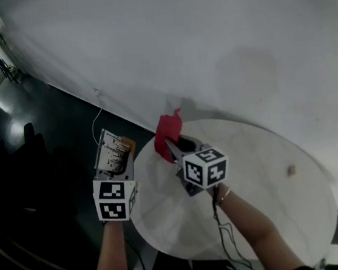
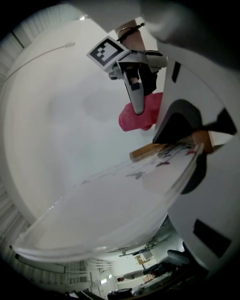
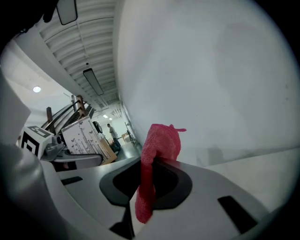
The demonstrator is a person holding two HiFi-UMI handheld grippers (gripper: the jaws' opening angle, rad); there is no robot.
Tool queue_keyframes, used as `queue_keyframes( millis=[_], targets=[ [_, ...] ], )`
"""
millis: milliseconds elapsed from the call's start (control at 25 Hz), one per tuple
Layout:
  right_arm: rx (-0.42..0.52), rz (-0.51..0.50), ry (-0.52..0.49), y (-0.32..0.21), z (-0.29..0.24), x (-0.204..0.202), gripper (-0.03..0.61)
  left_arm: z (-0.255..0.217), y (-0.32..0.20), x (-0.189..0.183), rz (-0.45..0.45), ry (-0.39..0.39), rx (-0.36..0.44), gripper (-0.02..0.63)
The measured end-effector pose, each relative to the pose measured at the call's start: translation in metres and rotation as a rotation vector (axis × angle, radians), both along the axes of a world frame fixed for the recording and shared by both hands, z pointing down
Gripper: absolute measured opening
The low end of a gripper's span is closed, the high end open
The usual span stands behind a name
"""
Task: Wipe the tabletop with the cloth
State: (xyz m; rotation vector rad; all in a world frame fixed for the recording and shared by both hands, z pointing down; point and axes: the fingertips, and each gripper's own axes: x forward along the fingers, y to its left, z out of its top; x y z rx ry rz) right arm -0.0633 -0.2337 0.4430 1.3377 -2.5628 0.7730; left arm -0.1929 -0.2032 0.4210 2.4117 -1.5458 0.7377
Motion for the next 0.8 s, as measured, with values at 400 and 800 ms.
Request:
queue_keyframes(
  millis=[400,800],
  targets=[
    [-0.145,-0.096,0.128,-0.049,0.068,-0.069,0.046,0.026,-0.014,-0.050,-0.058,0.038,-0.057,0.064],
    [-0.235,0.003,0.370,-0.073,0.097,0.039,0.046,0.035,-0.035,0.010,0.043,0.044,-0.068,0.064]
  ],
)
